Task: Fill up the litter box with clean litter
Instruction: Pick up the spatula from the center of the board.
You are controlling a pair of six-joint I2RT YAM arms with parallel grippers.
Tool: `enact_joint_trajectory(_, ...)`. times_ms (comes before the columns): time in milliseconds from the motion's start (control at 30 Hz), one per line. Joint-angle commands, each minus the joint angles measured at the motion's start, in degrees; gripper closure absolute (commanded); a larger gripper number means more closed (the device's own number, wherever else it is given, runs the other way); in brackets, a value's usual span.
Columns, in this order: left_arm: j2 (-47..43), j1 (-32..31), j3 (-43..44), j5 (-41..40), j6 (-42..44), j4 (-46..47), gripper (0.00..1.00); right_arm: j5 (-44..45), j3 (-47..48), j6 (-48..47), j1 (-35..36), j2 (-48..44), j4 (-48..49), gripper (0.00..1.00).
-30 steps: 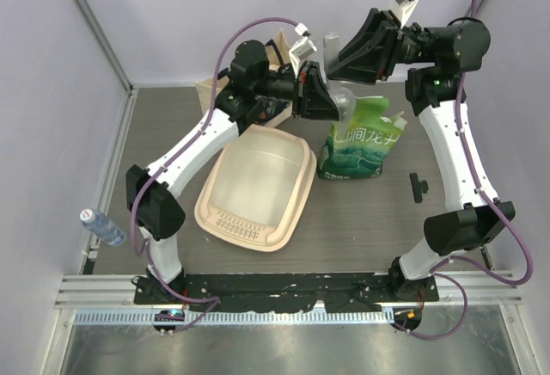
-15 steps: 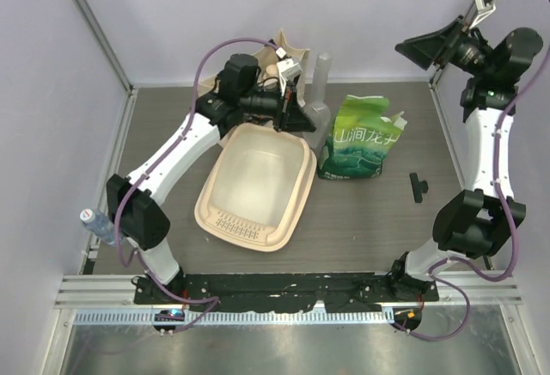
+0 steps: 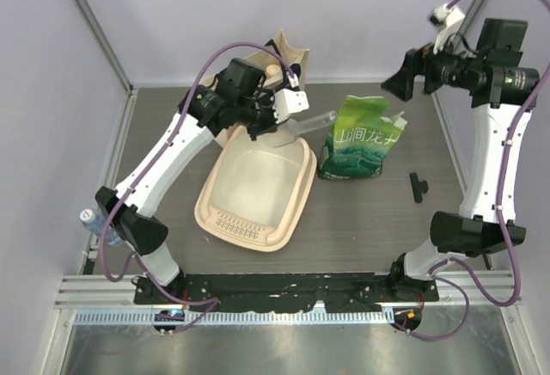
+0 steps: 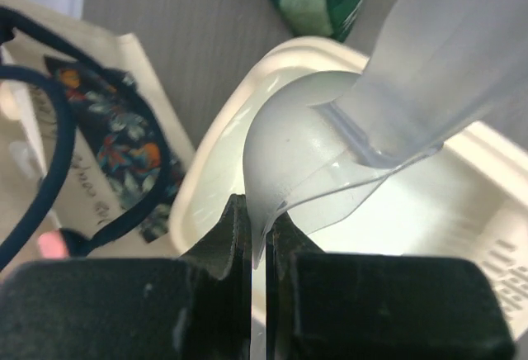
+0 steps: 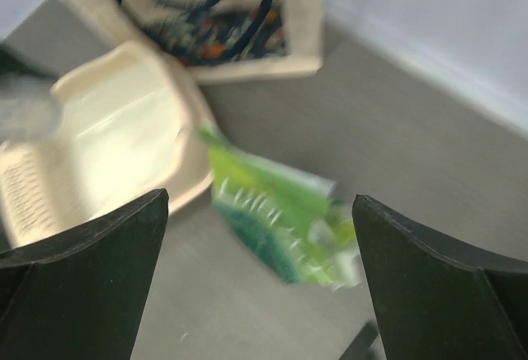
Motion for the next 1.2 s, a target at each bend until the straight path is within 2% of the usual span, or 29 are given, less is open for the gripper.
enact_joint_trajectory(0, -1.0, 0.1, 0.7, -10.8, 12.6, -5.5, 1.0, -9.7, -13.7, -9.9, 0.0, -6.5, -19.1, 0.02)
enact_joint_trajectory(33, -1.1, 0.1, 0.4, -11.1, 12.3, -4.5, 1.0, -12.7, -17.2, -10.0, 0.1, -8.6, -18.0, 0.03)
enact_joint_trajectory(67, -1.1, 0.0, 0.3, -11.2, 9.4, -3.9, 1.0, -15.3, -24.8, -8.3, 0.1, -11.4, -10.6, 0.05)
enact_joint_trajectory(100, -1.0, 0.0, 0.6, -10.9, 7.7, -3.4, 1.0, -20.9, -29.8, 4.5, 0.1, -17.7, -2.6, 0.07)
enact_joint_trajectory(133, -0.9, 0.0, 1.1, -9.6, 5.6, -2.8, 1.0, -22.7, -35.8, 15.1, 0.1, -22.5, 9.1, 0.09)
enact_joint_trajectory(167, -0.4, 0.0, 1.4, -8.4, 3.8, -2.5, 1.0, -20.8, -50.6, 28.5, 0.8, -27.3, 44.0, 0.09)
enact_joint_trajectory(200, 0.0, 0.0, 1.7, -7.6, -1.7, -2.1, 1.0, -17.6, -57.9, 43.6, 0.9, -31.7, 60.7, 0.05)
enact_joint_trajectory(233, 0.2, 0.0, 2.3, -6.6, -4.0, -1.2, 1.0, -11.1, -62.9, 54.4, 0.9, -38.1, 73.1, 0.02)
enact_joint_trajectory(267, 0.4, 0.1, 2.3, -4.4, -6.3, -0.4, 1.0, -8.6, -64.2, 54.6, 1.3, -38.7, 77.9, 0.01)
enact_joint_trajectory(300, 0.4, 0.1, 2.1, -3.1, -11.8, 0.6, 1.0, -5.9, -62.6, 53.6, 5.3, -37.9, 73.8, 0.01)
enact_joint_trajectory(367, 0.4, 0.4, 1.6, 0.6, -16.2, 3.4, 1.0, -1.4, -59.0, 54.0, 6.7, -35.5, 70.0, 0.01)
enact_joint_trajectory(433, 0.4, 0.4, 1.2, 4.1, -24.1, 7.3, 1.0, 0.0, -58.1, 55.5, 7.1, -35.4, 75.4, 0.01)
enact_joint_trajectory(667, 5.8, 0.5, 6.0, 12.6, -40.7, 15.8, 1.0, 1.4, -55.0, 58.6, 8.0, -31.4, 78.5, 0.01)
enact_joint_trajectory(900, 10.1, -0.7, 10.3, 12.9, -43.3, 18.6, 1.0, 5.4, -52.1, 57.8, 10.2, -26.6, 78.5, 0.11)
enact_joint_trajectory(1000, 11.0, -1.3, 11.8, 11.5, -43.6, 19.0, 1.0, 9.3, -50.7, 55.9, 14.0, -25.6, 77.8, 0.15)
enact_joint_trajectory(1067, 11.4, -1.7, 12.3, 9.9, -43.2, 18.6, 1.0, 12.5, -48.8, 52.4, 15.8, -24.2, 74.2, 0.22)
enact_joint_trajectory(1167, 11.3, -1.9, 12.4, 9.1, -43.0, 18.4, 1.0, 16.2, -47.9, 50.1, 18.5, -23.1, 71.4, 0.27)
